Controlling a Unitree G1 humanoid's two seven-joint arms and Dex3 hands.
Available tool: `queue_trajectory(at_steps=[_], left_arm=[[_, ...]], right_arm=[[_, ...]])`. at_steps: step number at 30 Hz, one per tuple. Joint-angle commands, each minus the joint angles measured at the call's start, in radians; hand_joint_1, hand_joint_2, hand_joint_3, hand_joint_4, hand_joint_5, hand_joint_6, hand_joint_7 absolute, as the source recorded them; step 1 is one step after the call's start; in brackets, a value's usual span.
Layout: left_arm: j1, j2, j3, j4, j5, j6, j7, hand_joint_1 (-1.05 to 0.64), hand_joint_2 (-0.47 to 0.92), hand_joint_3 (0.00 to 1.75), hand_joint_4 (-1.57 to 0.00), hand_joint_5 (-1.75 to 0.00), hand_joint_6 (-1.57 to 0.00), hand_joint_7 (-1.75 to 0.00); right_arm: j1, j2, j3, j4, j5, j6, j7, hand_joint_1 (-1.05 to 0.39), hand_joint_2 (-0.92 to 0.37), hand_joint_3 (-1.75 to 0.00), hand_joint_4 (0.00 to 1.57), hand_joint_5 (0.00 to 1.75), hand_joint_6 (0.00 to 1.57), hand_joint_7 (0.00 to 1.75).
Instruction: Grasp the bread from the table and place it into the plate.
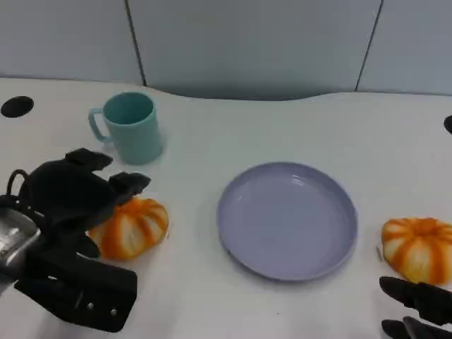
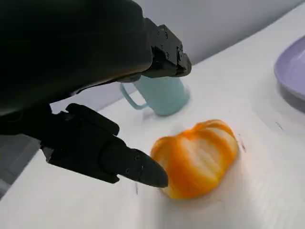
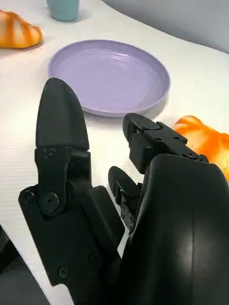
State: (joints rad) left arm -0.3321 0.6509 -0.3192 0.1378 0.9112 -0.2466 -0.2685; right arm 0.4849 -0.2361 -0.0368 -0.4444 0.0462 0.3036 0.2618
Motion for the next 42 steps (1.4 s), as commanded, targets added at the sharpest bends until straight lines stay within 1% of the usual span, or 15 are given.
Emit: queue_trajectory(at_steps=[1, 6, 10, 12, 16, 18, 22, 25, 30, 33, 35, 37, 38, 40, 42], left_arm=[[-0.05, -0.003, -0.029, 0.037, -0.023, 0.014, -0.074, -0.31, 0.71, 0.0, -0.07, -0.17, -0.2, 0.0], [-0.088, -0.021, -0.052, 0.063, -0.053, 0.045, -0.166, -0.41, 0.72, 0.0, -0.07, -0.16, -0.16, 0.0], [-0.131, -0.046, -0.068, 0.085, -0.1, 0.092, -0.28, -0.49, 0.75, 0.01, -0.05, -0.14, -0.15, 0.0], [-0.144, -0.059, -0.071, 0.093, -0.116, 0.124, -0.319, -0.49, 0.75, 0.01, -0.03, -0.12, -0.13, 0.0], [-0.165, -0.087, -0.087, 0.129, -0.116, 0.179, -0.344, -0.47, 0.74, 0.0, 0.0, -0.1, -0.1, 0.0], [-0.181, -0.099, -0.097, 0.159, -0.114, 0.196, -0.343, -0.41, 0.73, 0.0, 0.0, -0.09, -0.09, 0.0], [-0.212, -0.119, -0.12, 0.236, -0.116, 0.194, -0.309, -0.4, 0.69, 0.0, -0.01, -0.08, -0.1, 0.0], [-0.276, -0.156, -0.136, 0.391, -0.127, 0.163, -0.26, -0.44, 0.71, 0.01, -0.01, -0.07, -0.1, 0.0], [-0.362, -0.2, -0.167, 0.583, -0.133, 0.125, -0.196, -0.42, 0.73, 0.01, -0.05, -0.07, -0.13, -0.01], [-0.389, -0.221, -0.174, 0.67, -0.138, 0.107, -0.149, -0.55, 0.76, 0.01, -0.09, -0.07, -0.17, -0.02], [-0.404, -0.234, -0.176, 0.73, -0.146, 0.09, -0.115, -0.6, 0.77, 0.02, -0.11, -0.07, -0.18, -0.02], [-0.419, -0.25, -0.18, 0.796, -0.15, 0.075, -0.069, -0.69, 0.8, 0.02, -0.12, -0.07, -0.2, -0.02], [-0.425, -0.257, -0.186, 0.827, -0.146, 0.067, -0.042, -0.71, 0.81, 0.01, -0.13, -0.07, -0.21, -0.02], [-0.443, -0.275, -0.204, 0.884, -0.134, 0.066, -0.013, -0.77, 0.87, 0.03, -0.12, -0.06, -0.21, -0.01], [-0.463, -0.292, -0.221, 0.931, -0.126, 0.074, -0.001, -0.77, 0.88, 0.02, -0.12, -0.05, -0.21, -0.01]], right_arm=[[0.002, -0.008, -0.01, -0.002, 0.01, -0.004, 0.004, -0.53, -0.92, -0.5, 0.65, 0.01, 0.49, 0.0], [0.007, -0.002, -0.015, -0.016, 0.02, 0.015, 0.0, -0.53, -0.92, -0.49, 0.65, 0.01, 0.51, 0.01], [0.016, -0.006, -0.02, -0.014, 0.021, -0.006, 0.005, -0.52, -0.92, -0.49, 0.64, 0.0, 0.51, 0.01], [0.019, -0.01, -0.024, -0.012, 0.023, -0.018, 0.012, -0.52, -0.92, -0.49, 0.65, 0.01, 0.5, 0.0], [0.026, -0.012, -0.032, -0.014, 0.027, -0.026, 0.022, -0.53, -0.92, -0.5, 0.66, 0.01, 0.5, 0.0], [0.028, -0.013, -0.034, -0.015, 0.026, -0.028, 0.025, -0.53, -0.92, -0.5, 0.66, 0.01, 0.5, 0.0], [0.03, -0.013, -0.037, -0.015, 0.028, -0.031, 0.027, -0.53, -0.92, -0.5, 0.65, 0.01, 0.51, 0.0], [0.034, -0.013, -0.039, -0.017, 0.031, -0.035, 0.026, -0.54, -0.92, -0.5, 0.65, 0.01, 0.5, 0.0], [0.042, -0.011, -0.046, -0.019, 0.045, -0.049, 0.03, -0.55, -0.92, -0.5, 0.64, 0.0, 0.49, 0.0], [0.045, -0.014, -0.049, -0.016, 0.05, -0.058, 0.035, -0.55, -0.92, -0.5, 0.63, 0.0, 0.49, 0.0], [0.05, -0.015, -0.051, -0.018, 0.05, -0.061, 0.034, -0.54, -0.92, -0.5, 0.63, 0.0, 0.49, 0.0], [0.054, -0.015, -0.054, -0.022, 0.051, -0.061, 0.034, -0.54, -0.92, -0.5, 0.63, 0.0, 0.48, 0.0], [0.055, -0.015, -0.055, -0.023, 0.051, -0.061, 0.034, -0.54, -0.92, -0.5, 0.63, 0.0, 0.48, 0.0], [0.056, -0.014, -0.057, -0.024, 0.051, -0.061, 0.034, -0.54, -0.92, -0.5, 0.64, 0.0, 0.49, 0.0], [0.058, -0.015, -0.058, -0.029, 0.048, -0.057, 0.032, -0.54, -0.92, -0.5, 0.64, 0.0, 0.48, 0.0]])
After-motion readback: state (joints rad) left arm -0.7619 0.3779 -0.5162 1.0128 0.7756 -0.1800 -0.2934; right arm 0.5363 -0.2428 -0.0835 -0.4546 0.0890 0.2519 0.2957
